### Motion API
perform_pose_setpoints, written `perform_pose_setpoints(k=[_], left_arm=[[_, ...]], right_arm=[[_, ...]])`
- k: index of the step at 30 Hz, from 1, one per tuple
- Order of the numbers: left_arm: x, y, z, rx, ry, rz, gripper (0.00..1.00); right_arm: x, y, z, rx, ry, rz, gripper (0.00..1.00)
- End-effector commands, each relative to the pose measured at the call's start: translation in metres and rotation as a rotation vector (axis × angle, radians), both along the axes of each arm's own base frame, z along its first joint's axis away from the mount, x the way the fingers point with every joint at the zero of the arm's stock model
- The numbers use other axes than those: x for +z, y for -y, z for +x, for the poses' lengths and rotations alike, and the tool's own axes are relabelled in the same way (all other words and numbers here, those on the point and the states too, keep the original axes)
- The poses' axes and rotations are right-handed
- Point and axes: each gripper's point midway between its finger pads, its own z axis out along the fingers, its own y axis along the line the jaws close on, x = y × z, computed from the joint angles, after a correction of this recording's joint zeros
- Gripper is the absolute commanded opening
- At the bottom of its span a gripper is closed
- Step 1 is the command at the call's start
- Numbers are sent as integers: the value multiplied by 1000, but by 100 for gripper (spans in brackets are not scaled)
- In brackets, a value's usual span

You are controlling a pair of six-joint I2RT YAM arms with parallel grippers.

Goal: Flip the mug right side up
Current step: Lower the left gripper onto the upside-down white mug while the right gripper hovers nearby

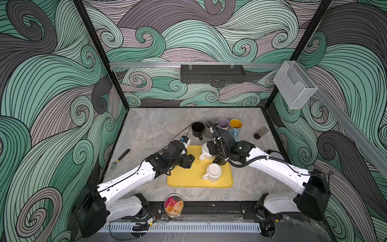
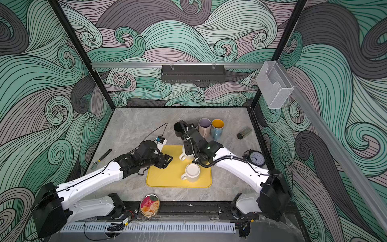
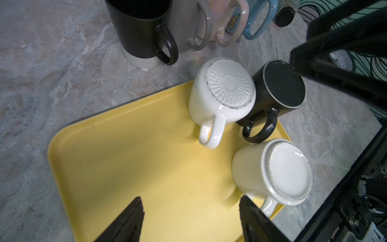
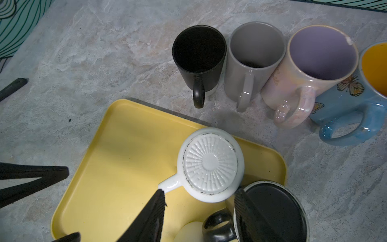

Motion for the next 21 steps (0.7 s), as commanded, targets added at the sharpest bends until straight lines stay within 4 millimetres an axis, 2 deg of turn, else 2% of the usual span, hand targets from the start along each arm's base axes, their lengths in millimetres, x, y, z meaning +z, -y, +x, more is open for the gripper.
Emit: perform_pose_setpoints(k=[1,4,7,13,21], left_arm=[[12,20,3,-97,48,0,65],[9,28,7,-141,59,31,58],[8,36,10,-186,68,47,55],[0,51,12,-283,59,86,55],[-22,59,26,-283,14,169,55]], right_arm=[[17,10,1,-28,64,13,55],[22,18,0,-40,88,7,55],[21,22,-1,-45,93,3,55],[17,30,-2,-64,97,-2,56],[13,39,1,-84,100,-14,56]])
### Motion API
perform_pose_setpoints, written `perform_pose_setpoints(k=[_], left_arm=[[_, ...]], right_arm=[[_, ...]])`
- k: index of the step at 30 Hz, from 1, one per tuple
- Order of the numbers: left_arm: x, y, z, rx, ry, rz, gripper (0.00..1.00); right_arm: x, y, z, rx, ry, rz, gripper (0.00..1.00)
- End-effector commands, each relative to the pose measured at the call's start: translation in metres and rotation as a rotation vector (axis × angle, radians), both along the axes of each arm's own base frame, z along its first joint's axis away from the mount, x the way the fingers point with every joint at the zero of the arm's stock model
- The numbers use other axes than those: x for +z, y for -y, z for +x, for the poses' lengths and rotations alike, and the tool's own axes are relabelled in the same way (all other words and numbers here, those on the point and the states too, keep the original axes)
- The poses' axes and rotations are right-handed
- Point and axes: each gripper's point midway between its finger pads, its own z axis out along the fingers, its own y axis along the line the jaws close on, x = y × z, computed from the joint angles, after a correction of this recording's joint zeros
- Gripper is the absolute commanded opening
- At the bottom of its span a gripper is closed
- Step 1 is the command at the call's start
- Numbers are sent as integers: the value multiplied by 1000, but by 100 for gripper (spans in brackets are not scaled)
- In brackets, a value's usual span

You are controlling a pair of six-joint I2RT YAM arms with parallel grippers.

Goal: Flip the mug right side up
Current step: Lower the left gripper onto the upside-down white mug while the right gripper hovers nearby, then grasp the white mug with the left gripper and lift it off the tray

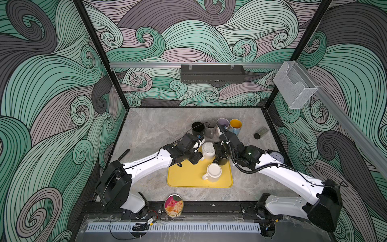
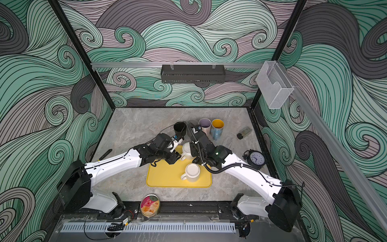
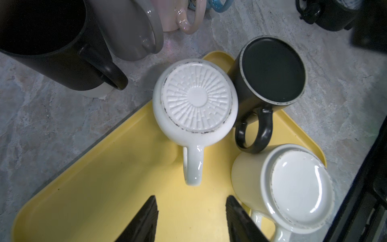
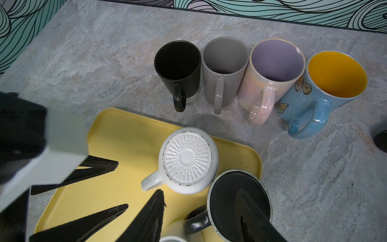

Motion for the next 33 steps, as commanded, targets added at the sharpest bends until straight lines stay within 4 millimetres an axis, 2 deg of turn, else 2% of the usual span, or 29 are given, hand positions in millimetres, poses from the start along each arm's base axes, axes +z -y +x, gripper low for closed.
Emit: perform_pose_setpoints(k=[1,10,17,28,33], left_arm=[[-2,8,1,-37,-4,23,54],[-12,21,14,-42,-20,42,51],[-25,27,18,-47,-49,64,50],[-46,30,22,-42,-83,100,48],[-53,30,24,-40,-85,117,46]], right_arm=[[8,9,5,-27,40,0,57],[5,26,5,-65,43,15,57],[3,32,4,-78,44,24,58],[-13,27,9,-86,15,27,58],[-12,23,10,-83,8,51,59]])
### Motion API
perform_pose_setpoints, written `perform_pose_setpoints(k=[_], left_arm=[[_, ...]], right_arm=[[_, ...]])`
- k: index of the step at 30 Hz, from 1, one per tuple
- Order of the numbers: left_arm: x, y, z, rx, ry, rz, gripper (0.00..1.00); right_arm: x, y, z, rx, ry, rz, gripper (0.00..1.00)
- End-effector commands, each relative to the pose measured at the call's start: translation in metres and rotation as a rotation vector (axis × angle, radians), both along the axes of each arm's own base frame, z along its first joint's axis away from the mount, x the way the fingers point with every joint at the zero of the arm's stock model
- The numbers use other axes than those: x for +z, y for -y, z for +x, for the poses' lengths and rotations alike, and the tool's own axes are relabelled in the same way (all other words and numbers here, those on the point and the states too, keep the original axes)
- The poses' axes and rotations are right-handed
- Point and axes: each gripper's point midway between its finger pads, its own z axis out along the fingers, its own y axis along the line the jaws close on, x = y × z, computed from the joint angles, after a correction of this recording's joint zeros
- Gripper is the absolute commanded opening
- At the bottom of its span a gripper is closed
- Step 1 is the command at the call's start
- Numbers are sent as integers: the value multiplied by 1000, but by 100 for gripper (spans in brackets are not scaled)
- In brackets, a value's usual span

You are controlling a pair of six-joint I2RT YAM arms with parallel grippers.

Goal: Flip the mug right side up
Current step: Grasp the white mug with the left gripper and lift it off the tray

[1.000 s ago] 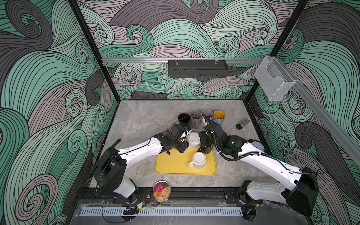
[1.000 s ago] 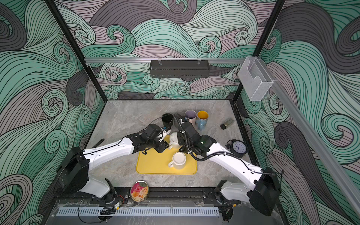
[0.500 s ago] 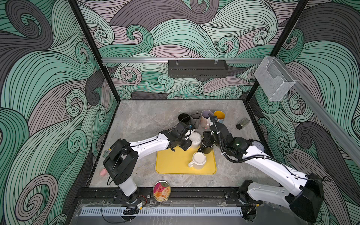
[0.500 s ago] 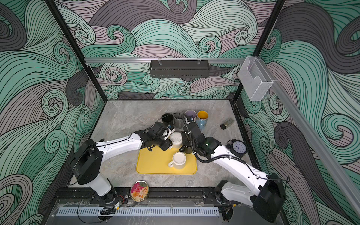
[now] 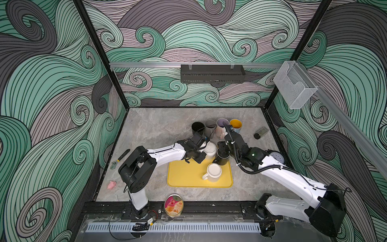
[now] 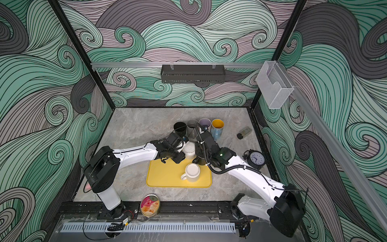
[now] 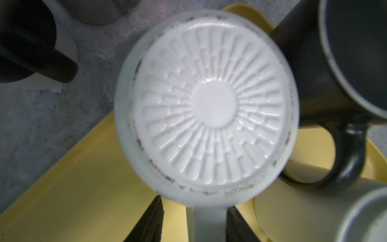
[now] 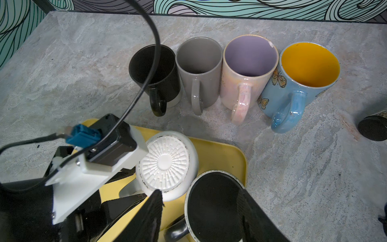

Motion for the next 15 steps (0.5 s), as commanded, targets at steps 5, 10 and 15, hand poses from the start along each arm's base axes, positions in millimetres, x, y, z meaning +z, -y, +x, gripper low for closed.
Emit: perform_pose_setpoints(k=[5,10,15], left_arm=[[7,13,8,-23,9,-7,45],[10,14,9,-19,11,-17,39],[11,16,10,-14,13,-20,19]], right_arm=[[3,-4,0,-2,1,48,59],[7,-7,3,6,18,65,59],[8,-7,2,9,16,65,59]])
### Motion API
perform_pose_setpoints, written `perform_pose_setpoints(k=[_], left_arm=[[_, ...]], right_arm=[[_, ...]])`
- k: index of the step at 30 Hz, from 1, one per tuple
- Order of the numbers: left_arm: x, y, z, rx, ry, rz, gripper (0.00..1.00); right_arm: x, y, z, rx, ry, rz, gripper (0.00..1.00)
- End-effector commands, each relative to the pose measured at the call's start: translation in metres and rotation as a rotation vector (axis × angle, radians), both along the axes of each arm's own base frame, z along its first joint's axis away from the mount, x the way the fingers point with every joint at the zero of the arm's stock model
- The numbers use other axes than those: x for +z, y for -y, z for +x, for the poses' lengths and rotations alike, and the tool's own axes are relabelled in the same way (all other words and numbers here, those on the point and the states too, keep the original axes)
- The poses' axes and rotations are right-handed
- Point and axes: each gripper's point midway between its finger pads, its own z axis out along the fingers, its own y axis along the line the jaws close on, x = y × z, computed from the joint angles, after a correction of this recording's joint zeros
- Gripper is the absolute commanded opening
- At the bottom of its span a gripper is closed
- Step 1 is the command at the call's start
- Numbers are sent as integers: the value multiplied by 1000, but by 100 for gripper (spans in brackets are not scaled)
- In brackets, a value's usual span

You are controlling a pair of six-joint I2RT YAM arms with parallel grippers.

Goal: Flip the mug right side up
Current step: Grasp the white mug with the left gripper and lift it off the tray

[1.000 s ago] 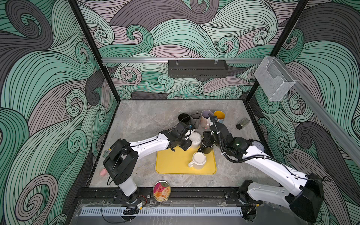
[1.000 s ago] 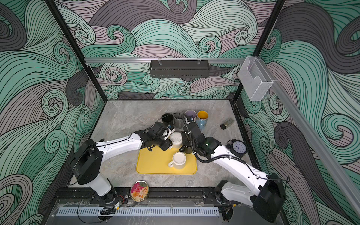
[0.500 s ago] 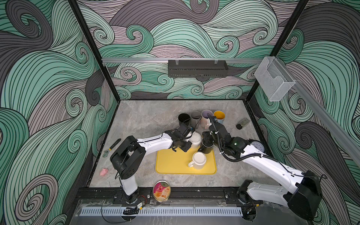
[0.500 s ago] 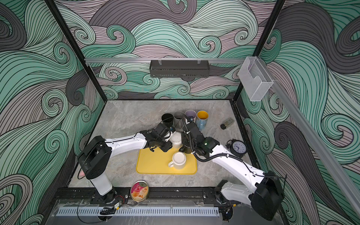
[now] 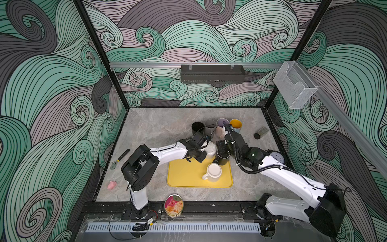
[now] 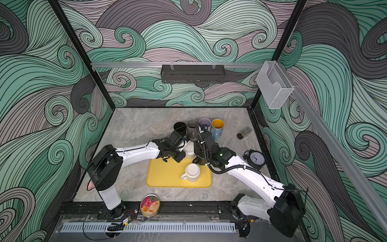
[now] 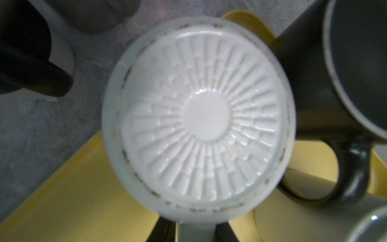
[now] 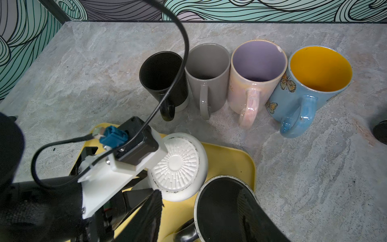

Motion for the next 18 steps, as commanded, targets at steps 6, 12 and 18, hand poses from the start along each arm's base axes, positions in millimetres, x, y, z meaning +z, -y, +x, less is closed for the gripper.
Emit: perform_pose_setpoints(k=[6,12,18], left_arm=[[14,7,4,0,19,-17,1],[22,-4,3,19,76,10,0],[42,-13,-2,23,130,-19,0]], right_arm=[[5,-7,2,14,-4,37,59],[8,-12,3,18,-8,57,59],[14,-12,3,18,4,73,59]])
